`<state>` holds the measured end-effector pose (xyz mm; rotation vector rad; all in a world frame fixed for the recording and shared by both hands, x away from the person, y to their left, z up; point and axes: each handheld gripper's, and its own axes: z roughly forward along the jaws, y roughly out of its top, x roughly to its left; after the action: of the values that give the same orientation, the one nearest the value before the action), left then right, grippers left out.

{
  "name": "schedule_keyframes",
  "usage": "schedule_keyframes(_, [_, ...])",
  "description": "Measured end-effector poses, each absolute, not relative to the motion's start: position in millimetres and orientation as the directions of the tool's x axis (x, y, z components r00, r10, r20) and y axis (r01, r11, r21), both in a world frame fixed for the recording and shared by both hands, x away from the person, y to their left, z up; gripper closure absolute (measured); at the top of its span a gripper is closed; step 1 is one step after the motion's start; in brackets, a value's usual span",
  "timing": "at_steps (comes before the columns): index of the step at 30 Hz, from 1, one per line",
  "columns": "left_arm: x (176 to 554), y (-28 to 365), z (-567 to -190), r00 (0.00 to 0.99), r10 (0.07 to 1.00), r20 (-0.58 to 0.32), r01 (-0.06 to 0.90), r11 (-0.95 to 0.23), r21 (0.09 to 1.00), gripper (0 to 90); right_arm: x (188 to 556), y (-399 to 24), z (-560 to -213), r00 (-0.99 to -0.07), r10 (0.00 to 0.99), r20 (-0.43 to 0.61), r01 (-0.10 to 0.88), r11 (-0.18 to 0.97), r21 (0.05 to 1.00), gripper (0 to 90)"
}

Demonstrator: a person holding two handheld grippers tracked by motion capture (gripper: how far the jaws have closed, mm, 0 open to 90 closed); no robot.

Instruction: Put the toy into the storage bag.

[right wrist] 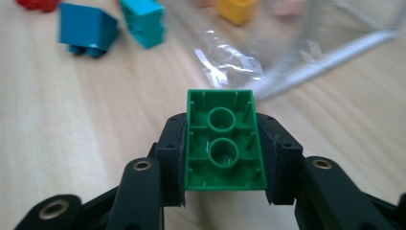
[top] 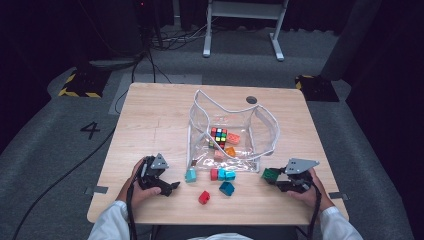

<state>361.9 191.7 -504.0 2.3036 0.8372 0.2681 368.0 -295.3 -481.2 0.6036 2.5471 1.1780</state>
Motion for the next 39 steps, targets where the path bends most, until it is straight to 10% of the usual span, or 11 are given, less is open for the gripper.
schedule_keyframes(39, [362.0,191.8,-504.0,0.774,0.632,-0.032,0.497,-0.575,0.65,0.4,425.7,-331.6,-352.8,-0.749,0.649,-0.131,0.206,0.417,0.885,59.0])
